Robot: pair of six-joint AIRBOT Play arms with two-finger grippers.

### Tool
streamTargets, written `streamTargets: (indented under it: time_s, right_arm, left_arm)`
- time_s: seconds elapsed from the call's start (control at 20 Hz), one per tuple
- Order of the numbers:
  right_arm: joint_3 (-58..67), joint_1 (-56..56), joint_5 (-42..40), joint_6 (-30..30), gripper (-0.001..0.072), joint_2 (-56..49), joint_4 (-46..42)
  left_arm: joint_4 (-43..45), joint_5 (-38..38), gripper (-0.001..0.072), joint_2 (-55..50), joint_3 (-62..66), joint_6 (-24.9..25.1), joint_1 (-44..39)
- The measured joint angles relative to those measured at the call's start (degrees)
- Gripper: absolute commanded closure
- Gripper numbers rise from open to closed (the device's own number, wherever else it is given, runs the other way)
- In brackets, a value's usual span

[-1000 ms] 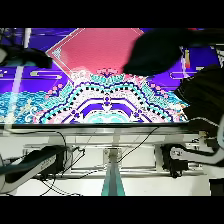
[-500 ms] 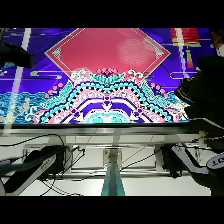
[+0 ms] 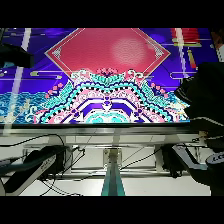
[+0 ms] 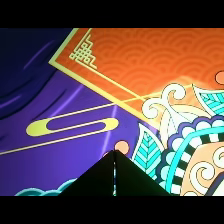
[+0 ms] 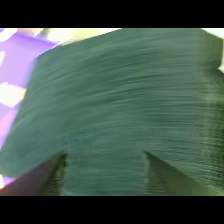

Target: Fold the clothes and pants, and hang the long-sleeved shirts on hangers.

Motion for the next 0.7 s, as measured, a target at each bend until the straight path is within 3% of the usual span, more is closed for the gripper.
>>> streamTargets:
  time_s: [0.05, 0.15, 0.45, 0.7]
  right_arm:
    - [0.0, 3.2, -0.5, -1.5, 0.0426, -0.3, 0.7]
    - [0.0, 11.6, -2.0, -4.8, 0.0681, -1.0, 2.4]
    - [0.0, 44.5, -8.7, -16.7, 0.0694, -2.9, 3.6]
    - [0.0, 63.6, -11.7, -23.0, 0.0694, -4.0, -2.8]
  left_arm:
    - [0.0, 0.0, 0.0677, 0.0, 0.0, 0.0, 0.0]
    - [0.0, 0.0, 0.0677, 0.0, 0.0, 0.0, 0.0]
    - [0.0, 0.0, 0.0677, 0.0, 0.0, 0.0, 0.0]
    - [0.0, 0.0, 0.0677, 0.0, 0.0, 0.0, 0.0]
